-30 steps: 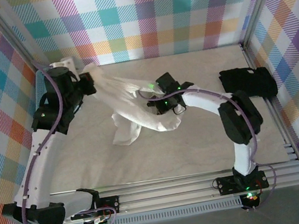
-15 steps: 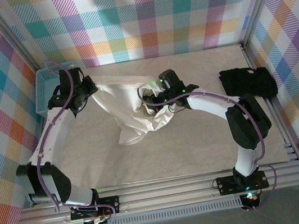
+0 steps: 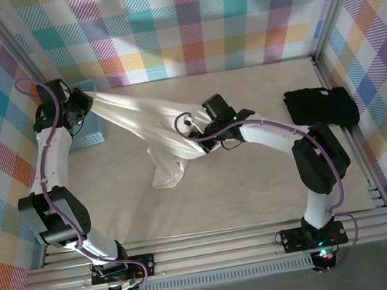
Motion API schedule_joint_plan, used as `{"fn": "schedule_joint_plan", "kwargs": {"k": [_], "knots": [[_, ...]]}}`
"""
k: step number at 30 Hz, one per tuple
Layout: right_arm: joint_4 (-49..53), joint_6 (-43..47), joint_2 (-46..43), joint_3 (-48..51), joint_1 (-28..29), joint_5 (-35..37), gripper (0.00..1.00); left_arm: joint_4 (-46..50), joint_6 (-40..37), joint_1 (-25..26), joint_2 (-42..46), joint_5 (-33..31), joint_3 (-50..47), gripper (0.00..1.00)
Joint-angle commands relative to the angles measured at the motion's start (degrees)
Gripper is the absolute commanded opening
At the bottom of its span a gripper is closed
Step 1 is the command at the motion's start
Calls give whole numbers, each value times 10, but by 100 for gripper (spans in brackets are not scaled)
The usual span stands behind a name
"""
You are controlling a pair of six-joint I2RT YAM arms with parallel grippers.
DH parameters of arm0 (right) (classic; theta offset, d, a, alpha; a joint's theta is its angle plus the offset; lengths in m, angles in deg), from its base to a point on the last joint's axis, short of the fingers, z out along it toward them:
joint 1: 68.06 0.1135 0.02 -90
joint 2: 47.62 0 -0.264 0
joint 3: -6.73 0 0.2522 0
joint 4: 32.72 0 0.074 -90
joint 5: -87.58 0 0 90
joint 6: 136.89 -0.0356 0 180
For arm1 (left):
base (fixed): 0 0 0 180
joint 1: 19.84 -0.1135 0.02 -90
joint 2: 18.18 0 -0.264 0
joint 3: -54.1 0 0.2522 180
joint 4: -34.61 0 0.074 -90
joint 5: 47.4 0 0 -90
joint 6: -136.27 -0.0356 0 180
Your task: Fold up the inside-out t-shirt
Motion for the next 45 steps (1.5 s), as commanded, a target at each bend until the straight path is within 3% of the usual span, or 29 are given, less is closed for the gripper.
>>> {"fn": "schedule_joint_plan", "kwargs": {"k": [1,8,13,18,24,28,33,38,40,43,45], "knots": [[-3,20,-9,-29,-1,-47,0,-28,-2,20,-4,9,7,0],[-89,-16,-41,-70,-12,-128,0,-68,-15,80,-5,-2,-92,0],[-163,-42,-103,-45,-51,-200,0,-68,-14,60,-25,-64,-137,0],[-170,-31,-141,-22,-79,-234,0,-110,11,27,-43,-59,-181,0],[-192,-55,-144,-15,-94,-250,0,-120,-4,32,-61,-42,-207,0],[-241,-152,-127,-47,-99,-189,0,-134,-45,83,-62,-32,-224,0],[-369,-284,-126,-89,-130,-179,0,-132,-88,171,-70,-46,-251,0],[-441,-344,-130,-95,-172,-230,0,-135,-72,164,-83,-76,-300,0],[-417,-324,-126,-101,-172,-258,0,-161,-67,162,-69,-45,-320,8],[-377,-279,-118,-106,-172,-313,0,-218,-51,163,-26,23,-352,34],[-311,-224,-116,-115,-173,-343,0,-239,-41,163,15,44,-367,46]]}}
